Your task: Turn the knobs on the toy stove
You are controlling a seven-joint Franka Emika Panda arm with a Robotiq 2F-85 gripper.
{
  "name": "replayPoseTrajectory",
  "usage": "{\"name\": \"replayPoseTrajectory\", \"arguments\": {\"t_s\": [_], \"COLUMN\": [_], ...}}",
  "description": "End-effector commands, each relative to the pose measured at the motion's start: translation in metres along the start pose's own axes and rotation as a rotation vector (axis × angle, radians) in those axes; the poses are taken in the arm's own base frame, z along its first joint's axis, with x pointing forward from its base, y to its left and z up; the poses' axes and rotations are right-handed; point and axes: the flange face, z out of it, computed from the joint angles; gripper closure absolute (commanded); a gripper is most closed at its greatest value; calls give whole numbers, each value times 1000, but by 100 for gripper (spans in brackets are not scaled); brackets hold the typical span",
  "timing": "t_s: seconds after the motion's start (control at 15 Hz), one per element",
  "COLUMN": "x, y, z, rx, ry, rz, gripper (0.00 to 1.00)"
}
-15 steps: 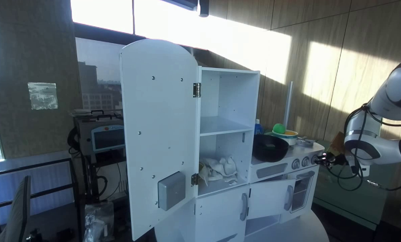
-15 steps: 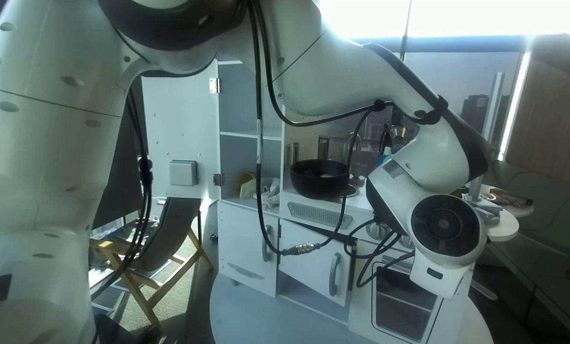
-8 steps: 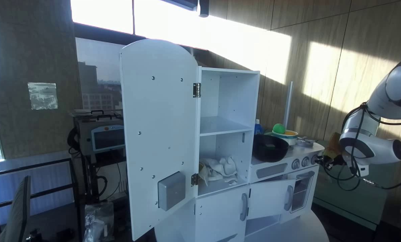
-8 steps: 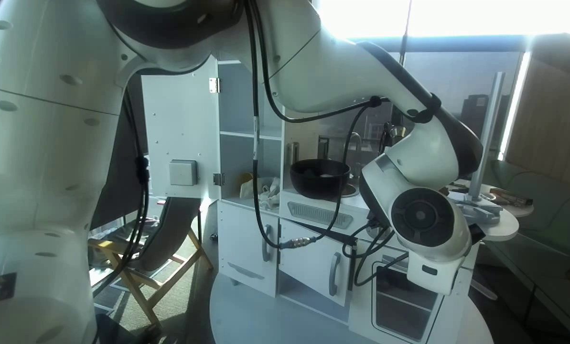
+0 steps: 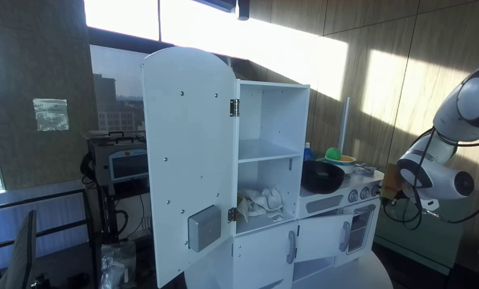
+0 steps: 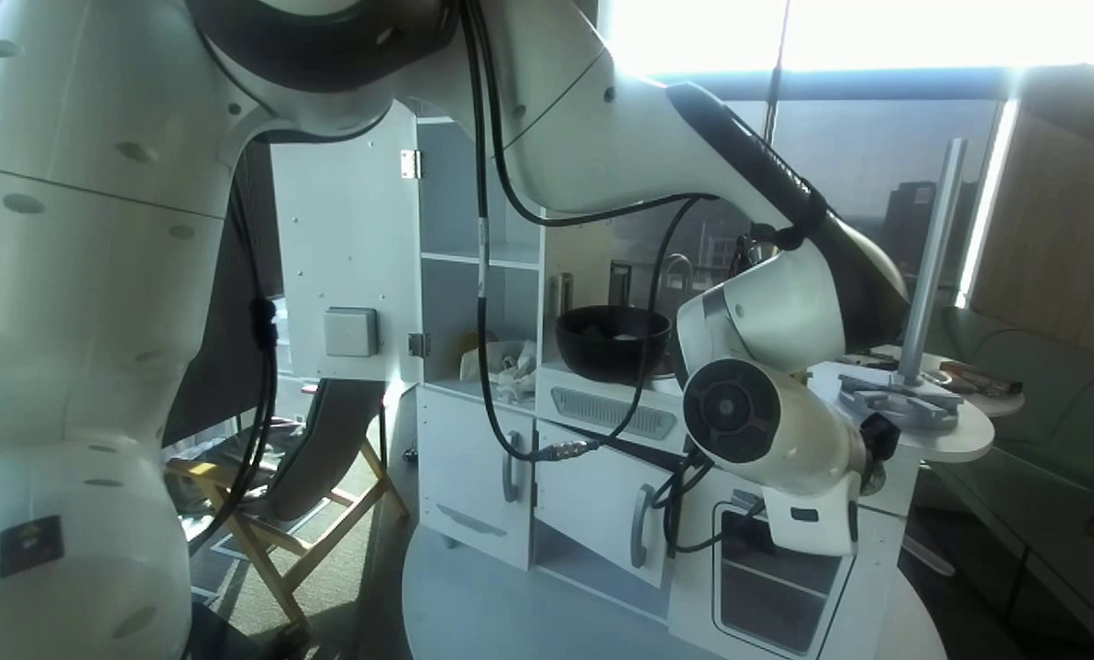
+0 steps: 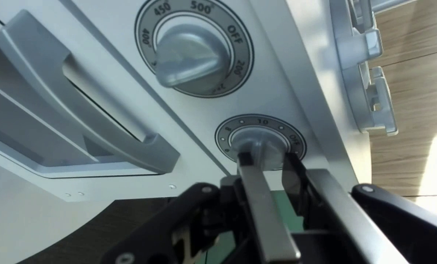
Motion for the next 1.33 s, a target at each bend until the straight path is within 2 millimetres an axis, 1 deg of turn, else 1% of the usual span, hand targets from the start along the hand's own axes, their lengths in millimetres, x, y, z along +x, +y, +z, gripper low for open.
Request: {"name": "replayPoseTrajectory", "arguments": {"t_s": [0.0,0.27,0.33,0.53,0.6,0.67,0.73,0.8,0.87,0.93,1.0,1.07,1.2,1.27], "x": [-28,-30,-25,-28,-29,-37,-48,-56,-63,-69,-69,-64,-46,-35], "y": [26,51,51,69,74,89,106,121,130,138,137,132,108,91], "z": [-10,-14,-20,-25,-28,-32,-34,-37,-38,-40,-43,-47,-58,-66], "rx": [4,53,59,84,94,79,50,26,7,-7,-27,-43,-67,-71], "ry": [-23,-40,-58,-96,-109,-135,-162,-186,-203,-217,-204,-180,-98,-48], "rz": [-169,-329,-376,-502,-543,-586,-629,-663,-687,-707,-715,-720,-710,-715], "gripper": [94,94,94,94,93,93,59,64,63,58,50,43,27,21]}}
